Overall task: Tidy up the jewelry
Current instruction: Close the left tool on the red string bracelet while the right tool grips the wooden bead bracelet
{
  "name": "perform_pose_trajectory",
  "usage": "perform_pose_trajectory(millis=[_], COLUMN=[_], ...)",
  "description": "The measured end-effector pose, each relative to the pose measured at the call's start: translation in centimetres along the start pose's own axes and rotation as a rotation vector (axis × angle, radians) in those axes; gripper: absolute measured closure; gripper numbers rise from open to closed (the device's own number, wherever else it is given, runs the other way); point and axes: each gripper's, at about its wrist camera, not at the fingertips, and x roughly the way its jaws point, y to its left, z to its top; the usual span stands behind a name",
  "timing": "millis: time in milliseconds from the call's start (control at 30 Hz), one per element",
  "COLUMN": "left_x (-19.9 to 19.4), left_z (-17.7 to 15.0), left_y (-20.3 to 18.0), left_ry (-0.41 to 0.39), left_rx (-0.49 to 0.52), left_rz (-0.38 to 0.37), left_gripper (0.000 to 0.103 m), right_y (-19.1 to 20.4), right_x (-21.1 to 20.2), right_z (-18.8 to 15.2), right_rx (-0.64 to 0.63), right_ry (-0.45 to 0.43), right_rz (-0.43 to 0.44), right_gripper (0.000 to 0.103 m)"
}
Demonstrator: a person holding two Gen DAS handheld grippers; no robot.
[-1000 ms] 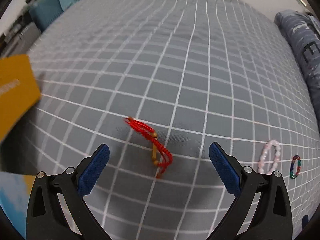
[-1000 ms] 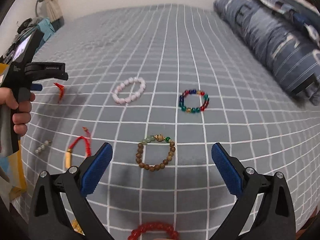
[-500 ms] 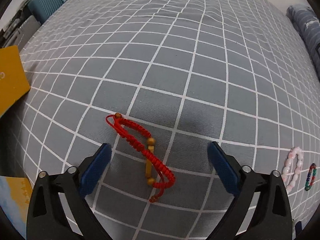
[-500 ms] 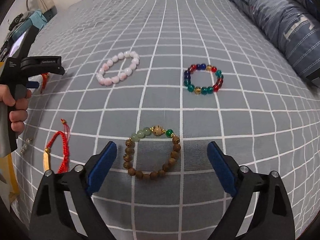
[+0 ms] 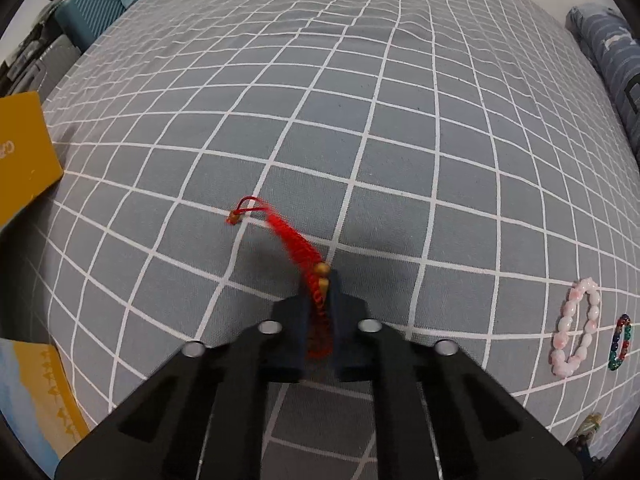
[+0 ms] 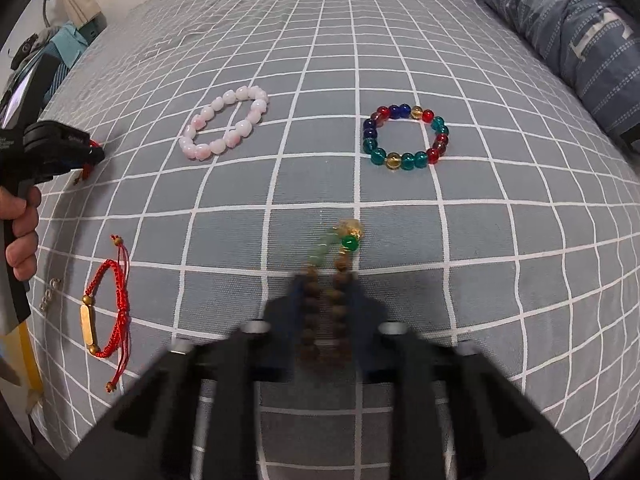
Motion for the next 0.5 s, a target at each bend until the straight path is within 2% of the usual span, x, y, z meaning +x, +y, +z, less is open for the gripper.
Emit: perform_pose_trajectory(millis=[500], left_x=[-1.8], left_z=[-0.9], left_y=[0.2], left_ry=[-0.039], left_rx=[0.005], left_rz=[-0.015], left_gripper=[0.099], right_y=[0.2], right_x=[-1.1], right_z=[-0.2], right_rx=[-0.003], right_ry=[-0.044], right_rz=[-0.027], right_gripper=[0.096])
